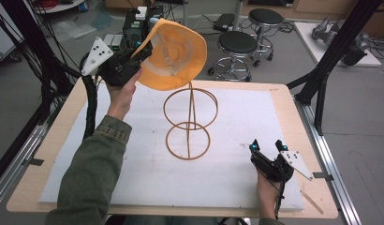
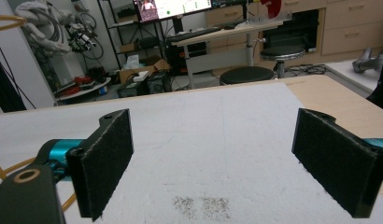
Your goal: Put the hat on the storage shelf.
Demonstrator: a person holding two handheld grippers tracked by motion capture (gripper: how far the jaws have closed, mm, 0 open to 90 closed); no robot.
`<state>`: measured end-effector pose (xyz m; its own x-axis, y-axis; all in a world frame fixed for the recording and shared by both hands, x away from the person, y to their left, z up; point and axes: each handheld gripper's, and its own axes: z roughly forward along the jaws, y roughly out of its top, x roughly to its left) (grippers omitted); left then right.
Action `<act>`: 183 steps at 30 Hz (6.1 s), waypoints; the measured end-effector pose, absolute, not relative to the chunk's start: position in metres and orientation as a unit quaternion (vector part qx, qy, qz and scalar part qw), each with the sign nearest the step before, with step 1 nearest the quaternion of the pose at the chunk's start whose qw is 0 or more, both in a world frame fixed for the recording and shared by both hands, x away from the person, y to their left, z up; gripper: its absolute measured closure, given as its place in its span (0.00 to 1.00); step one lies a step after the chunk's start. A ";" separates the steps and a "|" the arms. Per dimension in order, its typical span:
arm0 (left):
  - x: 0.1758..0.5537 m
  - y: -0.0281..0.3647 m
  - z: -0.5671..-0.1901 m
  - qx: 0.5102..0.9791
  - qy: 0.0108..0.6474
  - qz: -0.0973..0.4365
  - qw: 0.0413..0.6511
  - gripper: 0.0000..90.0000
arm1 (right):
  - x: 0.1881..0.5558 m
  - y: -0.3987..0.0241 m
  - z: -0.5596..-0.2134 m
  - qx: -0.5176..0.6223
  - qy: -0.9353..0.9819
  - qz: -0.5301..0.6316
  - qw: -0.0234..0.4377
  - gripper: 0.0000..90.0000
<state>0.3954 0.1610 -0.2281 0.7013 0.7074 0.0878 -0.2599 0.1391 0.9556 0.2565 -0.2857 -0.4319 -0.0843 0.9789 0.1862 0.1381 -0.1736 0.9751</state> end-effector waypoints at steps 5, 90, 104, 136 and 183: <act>0.383 0.154 -0.225 0.576 0.170 0.322 0.732 0.97 | 0.256 -0.286 -0.432 0.552 0.506 0.534 0.393 0.13; 0.316 0.105 -0.335 0.741 0.040 0.195 0.642 0.60 | 0.252 -0.290 -0.432 0.557 0.498 0.538 0.391 0.13; 0.309 0.113 -0.330 0.744 0.052 0.220 0.628 0.47 | 0.250 -0.292 -0.430 0.561 0.491 0.541 0.391 0.13; 0.299 0.122 -0.299 0.735 0.045 0.217 0.641 0.23 | 0.250 -0.294 -0.429 0.566 0.482 0.546 0.387 0.13; 0.292 0.258 -0.297 0.542 0.335 0.430 0.640 0.22 | 0.248 -0.292 -0.428 0.560 0.480 0.540 0.405 0.13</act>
